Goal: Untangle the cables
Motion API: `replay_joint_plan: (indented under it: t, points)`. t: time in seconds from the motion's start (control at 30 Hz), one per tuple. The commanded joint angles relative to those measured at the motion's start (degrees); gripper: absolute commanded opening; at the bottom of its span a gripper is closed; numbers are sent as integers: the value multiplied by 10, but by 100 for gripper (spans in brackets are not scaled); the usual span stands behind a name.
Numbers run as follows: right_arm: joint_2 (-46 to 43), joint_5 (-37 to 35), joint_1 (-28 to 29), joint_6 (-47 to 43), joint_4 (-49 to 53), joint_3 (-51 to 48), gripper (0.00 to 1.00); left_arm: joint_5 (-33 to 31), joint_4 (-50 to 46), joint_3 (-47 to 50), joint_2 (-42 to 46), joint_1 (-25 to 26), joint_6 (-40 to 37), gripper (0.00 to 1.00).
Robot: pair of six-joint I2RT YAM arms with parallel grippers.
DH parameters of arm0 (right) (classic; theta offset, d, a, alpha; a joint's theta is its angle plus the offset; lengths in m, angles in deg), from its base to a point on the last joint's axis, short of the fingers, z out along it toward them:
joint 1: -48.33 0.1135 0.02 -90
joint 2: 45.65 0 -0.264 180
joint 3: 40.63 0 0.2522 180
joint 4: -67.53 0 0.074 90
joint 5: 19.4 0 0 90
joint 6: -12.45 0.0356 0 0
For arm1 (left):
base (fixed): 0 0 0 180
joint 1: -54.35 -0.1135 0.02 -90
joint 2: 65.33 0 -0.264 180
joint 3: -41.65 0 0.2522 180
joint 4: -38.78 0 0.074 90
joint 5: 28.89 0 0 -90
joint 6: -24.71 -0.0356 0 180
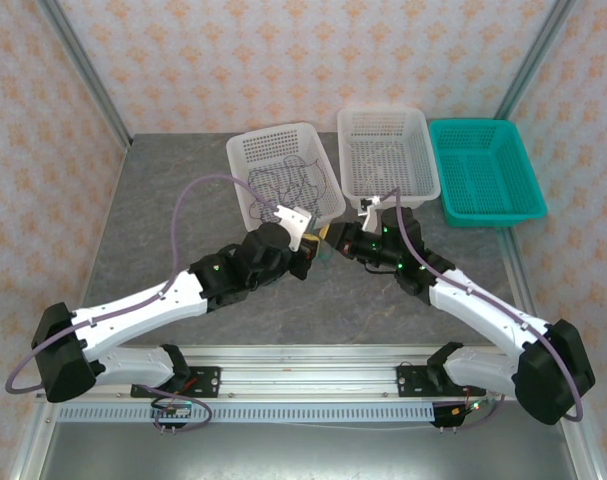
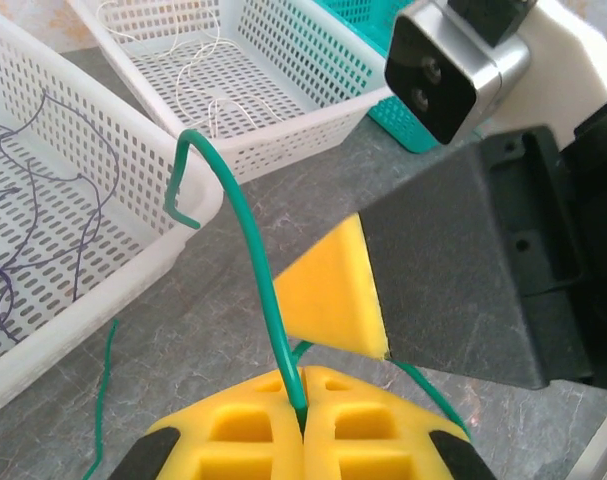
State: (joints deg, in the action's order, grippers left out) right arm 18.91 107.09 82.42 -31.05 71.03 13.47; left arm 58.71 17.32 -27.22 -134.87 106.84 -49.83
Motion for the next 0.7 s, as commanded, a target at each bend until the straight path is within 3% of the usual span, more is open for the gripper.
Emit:
replay_joint_plan:
  t: [0.0, 0.17, 0.33, 0.4, 0.57, 0.67]
  points:
    - [-6, 17, 5, -9, 3, 13, 3, -24, 21, 0, 12, -11, 21, 0]
    - [-44, -68, 5, -20, 53, 1, 0, -52, -7, 0, 12, -23, 47, 0]
    - [-115, -324, -20, 31, 261, 6, 0, -122, -71, 2, 23, -32, 102, 0]
    - [-146, -371, -54, 81, 301, -11, 0, -127, -84, 8, 32, -35, 116, 0]
    - [-192, -374, -90, 132, 275, -51, 0, -84, -52, 35, 46, -36, 129, 0]
    - [-168, -274, -89, 111, 147, -67, 0, -18, 1, 44, 36, -36, 111, 0]
